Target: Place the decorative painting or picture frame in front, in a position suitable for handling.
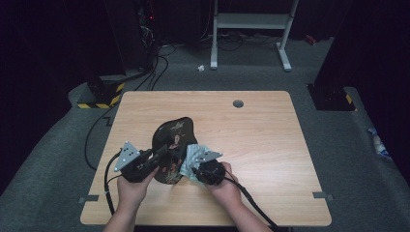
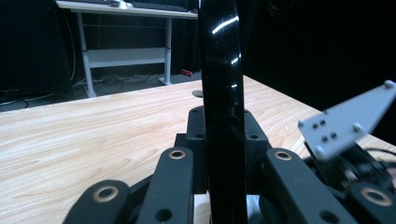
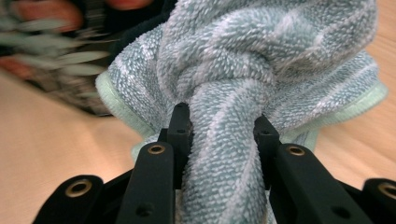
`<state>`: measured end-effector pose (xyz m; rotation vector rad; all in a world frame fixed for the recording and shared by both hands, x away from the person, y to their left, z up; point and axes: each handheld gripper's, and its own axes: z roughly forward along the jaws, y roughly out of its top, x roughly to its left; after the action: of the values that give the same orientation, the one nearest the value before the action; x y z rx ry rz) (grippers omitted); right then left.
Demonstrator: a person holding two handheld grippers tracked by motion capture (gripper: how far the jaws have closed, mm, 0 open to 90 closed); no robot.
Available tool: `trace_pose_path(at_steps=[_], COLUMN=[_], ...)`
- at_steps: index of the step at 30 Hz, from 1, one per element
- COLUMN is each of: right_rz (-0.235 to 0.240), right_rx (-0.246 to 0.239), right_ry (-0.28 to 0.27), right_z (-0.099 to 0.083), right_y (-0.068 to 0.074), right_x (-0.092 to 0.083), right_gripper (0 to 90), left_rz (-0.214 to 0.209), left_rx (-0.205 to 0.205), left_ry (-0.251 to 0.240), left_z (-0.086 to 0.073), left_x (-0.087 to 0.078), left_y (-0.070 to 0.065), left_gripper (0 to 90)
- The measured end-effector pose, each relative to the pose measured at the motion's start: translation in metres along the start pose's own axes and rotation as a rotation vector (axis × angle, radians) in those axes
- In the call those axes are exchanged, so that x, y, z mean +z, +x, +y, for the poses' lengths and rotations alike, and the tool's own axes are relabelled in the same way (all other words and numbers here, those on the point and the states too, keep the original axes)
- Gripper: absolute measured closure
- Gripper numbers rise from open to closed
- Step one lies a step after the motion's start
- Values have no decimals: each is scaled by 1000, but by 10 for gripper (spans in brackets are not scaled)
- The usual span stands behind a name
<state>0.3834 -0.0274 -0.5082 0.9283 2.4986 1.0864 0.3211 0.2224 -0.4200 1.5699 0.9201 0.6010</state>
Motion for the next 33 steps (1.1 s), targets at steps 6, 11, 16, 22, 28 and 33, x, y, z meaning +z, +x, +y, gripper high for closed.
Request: trace_pose_path(at_steps=[6,11,16,22,28,33], right_rz=[68,150,212,210,167,112], right_rx=[-38,-145,-250,-244,-187,-122], right_ry=[-38,-60,-51,-66,-108,-90], right_z=[6,14,15,19,30,26], right_y=[25,69,106,103,82,52], right_x=[-13,-25,-29,-32,-37,-24], right_gripper=[687,687,687,686,685,684], left_rz=[0,-1,-4,-4,-5,-7], left_rx=[0,-1,-3,-3,-3,-5], left_ry=[0,1,4,3,5,6], left_z=[0,0,0,0,0,0], left_x=[0,0,0,0,0,0], left_y=[0,1,1,1,1,2], left_gripper=[788,788,789,789,789,788])
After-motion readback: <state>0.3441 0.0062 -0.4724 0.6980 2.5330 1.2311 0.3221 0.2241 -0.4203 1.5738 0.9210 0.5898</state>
